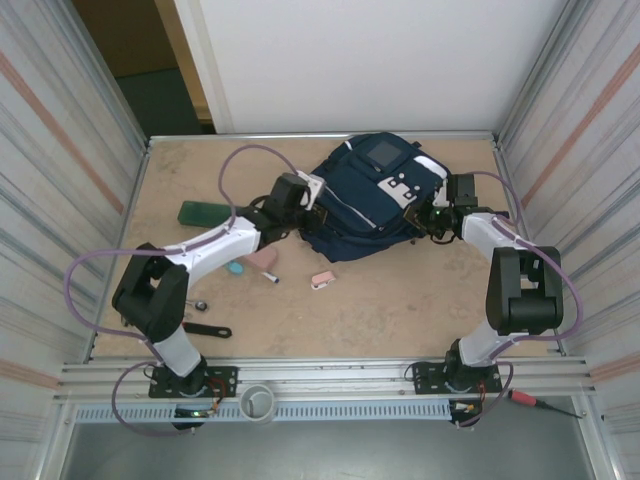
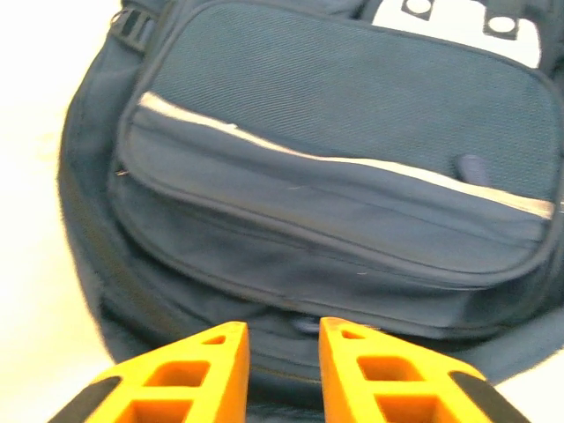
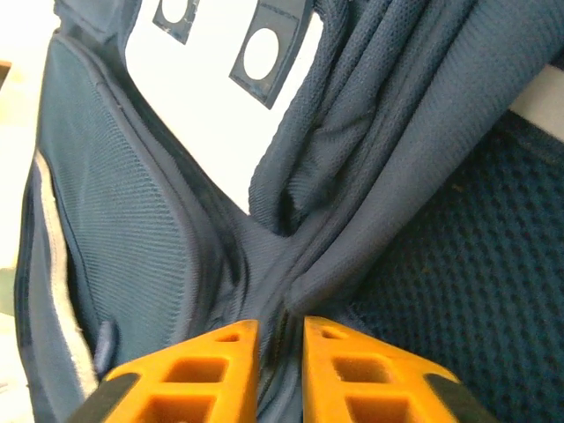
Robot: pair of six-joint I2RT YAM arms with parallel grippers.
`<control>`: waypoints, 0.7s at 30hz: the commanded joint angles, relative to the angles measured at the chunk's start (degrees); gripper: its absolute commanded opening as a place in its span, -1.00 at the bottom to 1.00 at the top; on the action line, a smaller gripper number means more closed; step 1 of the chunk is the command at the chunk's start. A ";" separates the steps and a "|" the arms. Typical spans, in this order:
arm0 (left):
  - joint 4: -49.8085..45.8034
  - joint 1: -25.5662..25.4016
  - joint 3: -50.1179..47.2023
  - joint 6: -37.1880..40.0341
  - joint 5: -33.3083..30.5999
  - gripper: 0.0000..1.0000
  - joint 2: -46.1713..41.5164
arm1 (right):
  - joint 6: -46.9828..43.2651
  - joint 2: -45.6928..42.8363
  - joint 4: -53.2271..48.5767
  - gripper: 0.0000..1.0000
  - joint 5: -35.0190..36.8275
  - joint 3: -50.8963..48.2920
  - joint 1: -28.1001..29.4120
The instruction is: Pack books, pencil case, and school supplies into a backpack
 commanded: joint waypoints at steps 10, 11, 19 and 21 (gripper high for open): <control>-3.79 2.55 1.44 -0.15 3.54 -0.17 1.23 | -16.00 -8.94 -7.44 0.16 22.33 2.37 18.08; -3.59 2.62 0.79 -0.60 2.54 -0.17 0.78 | -18.57 -8.29 -8.02 0.20 24.37 3.64 20.66; 1.29 5.88 -8.46 -7.09 0.28 -0.14 -6.05 | -31.25 6.20 -13.69 0.44 35.66 17.87 33.92; 2.03 6.73 -10.45 -7.75 0.11 -0.13 -7.74 | -32.79 10.15 -14.53 0.41 38.23 20.94 35.15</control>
